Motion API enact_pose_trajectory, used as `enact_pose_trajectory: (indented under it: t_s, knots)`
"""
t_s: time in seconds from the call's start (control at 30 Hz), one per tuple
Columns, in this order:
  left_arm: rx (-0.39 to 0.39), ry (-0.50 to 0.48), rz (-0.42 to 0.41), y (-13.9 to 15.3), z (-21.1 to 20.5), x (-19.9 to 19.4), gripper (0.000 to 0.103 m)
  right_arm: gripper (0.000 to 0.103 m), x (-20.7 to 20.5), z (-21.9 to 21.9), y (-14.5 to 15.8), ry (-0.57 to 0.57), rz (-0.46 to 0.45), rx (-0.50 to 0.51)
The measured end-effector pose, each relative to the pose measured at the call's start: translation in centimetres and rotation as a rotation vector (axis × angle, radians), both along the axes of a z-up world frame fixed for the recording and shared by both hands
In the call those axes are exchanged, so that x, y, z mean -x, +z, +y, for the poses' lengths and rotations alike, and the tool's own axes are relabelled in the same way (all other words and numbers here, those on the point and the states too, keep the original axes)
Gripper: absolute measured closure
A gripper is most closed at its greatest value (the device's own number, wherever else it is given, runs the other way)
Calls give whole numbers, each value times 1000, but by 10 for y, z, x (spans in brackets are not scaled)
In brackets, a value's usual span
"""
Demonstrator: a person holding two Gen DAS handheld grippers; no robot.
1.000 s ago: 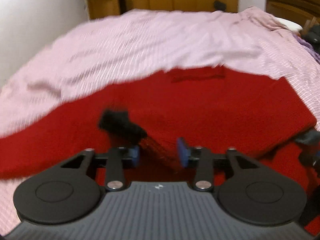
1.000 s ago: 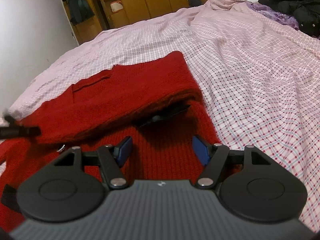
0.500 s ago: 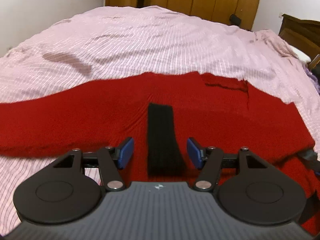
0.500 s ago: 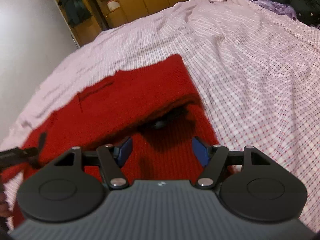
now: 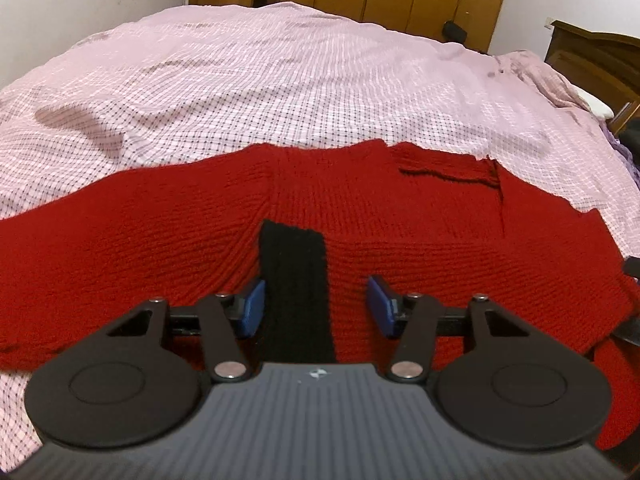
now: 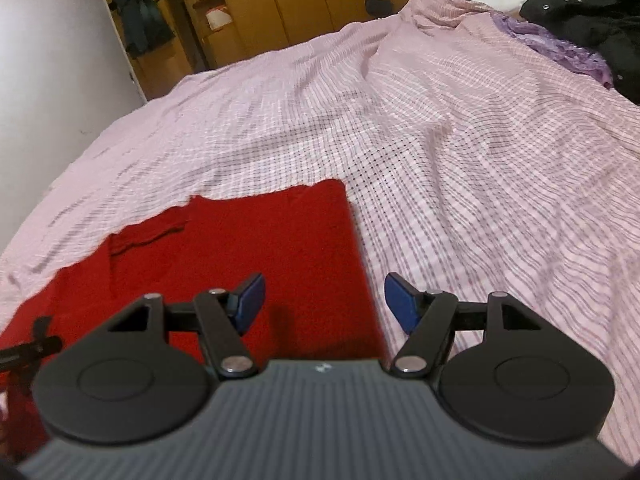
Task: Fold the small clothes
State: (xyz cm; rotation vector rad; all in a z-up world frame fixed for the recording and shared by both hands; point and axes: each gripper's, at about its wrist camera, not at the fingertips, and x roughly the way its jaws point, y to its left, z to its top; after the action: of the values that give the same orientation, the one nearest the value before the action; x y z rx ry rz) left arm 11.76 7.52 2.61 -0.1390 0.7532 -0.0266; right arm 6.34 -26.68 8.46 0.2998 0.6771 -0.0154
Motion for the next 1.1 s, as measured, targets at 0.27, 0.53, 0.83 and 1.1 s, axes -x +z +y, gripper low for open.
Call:
enact_pose_trajectory:
  t_s: [0.27,0.53,0.83,1.1]
  knots:
    - [-24,-25,-6,0,-7,-3,60,35,-34,-1,-18,33,29,-67]
    - [-86,-55,-121,27,-21,-1,82,86,-13,-1,-8,-48,-152,-24]
    - [-186,-7,-78,1,-32,-54,81,83,-25,-6,-36,-136,-105,-16]
    - [-99,-15,-32,-12,-13,-60,69,79,-26,-9,-43,-128,-83,-62]
